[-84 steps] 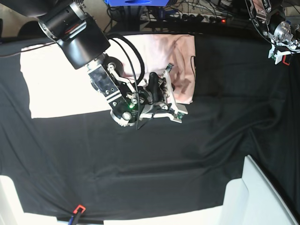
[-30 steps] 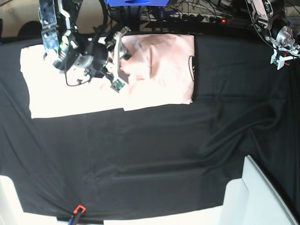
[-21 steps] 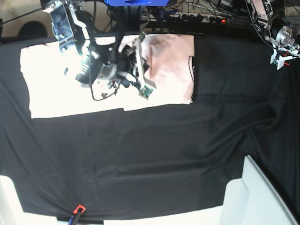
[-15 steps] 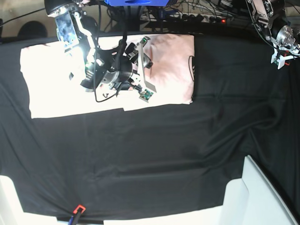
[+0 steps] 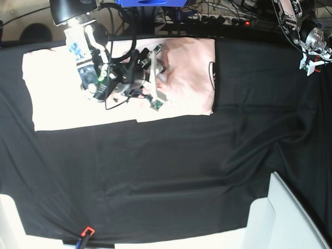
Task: Fold the T-shirt properly
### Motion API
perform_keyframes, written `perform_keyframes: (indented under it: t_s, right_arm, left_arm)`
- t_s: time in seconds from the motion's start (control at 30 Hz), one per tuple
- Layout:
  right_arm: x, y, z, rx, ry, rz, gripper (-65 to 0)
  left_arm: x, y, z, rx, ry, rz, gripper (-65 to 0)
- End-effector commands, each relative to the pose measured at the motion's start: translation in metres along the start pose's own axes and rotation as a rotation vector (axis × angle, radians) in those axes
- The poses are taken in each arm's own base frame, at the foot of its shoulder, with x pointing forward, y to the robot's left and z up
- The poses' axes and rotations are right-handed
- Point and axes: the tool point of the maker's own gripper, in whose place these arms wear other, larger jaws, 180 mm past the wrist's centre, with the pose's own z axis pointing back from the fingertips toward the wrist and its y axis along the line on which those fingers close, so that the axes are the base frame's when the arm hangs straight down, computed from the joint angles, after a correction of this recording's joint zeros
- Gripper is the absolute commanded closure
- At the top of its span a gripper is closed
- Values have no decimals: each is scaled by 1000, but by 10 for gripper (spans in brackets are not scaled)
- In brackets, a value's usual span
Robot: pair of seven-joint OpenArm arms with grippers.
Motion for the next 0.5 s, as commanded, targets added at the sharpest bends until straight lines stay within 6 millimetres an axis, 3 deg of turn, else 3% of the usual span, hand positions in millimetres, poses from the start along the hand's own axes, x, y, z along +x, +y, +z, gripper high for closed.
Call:
perform_keyframes:
  t_s: [0.0, 0.2, 0.47]
  right_arm:
    - [15, -1, 5, 0, -45, 13, -264]
    - [12, -13, 14, -35, -21, 31, -266]
    - [9, -11, 12, -28, -23, 26, -257]
  left_arm:
    - [-6, 15, -1, 47, 18, -4, 0]
    - [-5, 16, -1, 48, 17, -1, 0]
    - [-4, 16, -1, 49, 16, 0, 0]
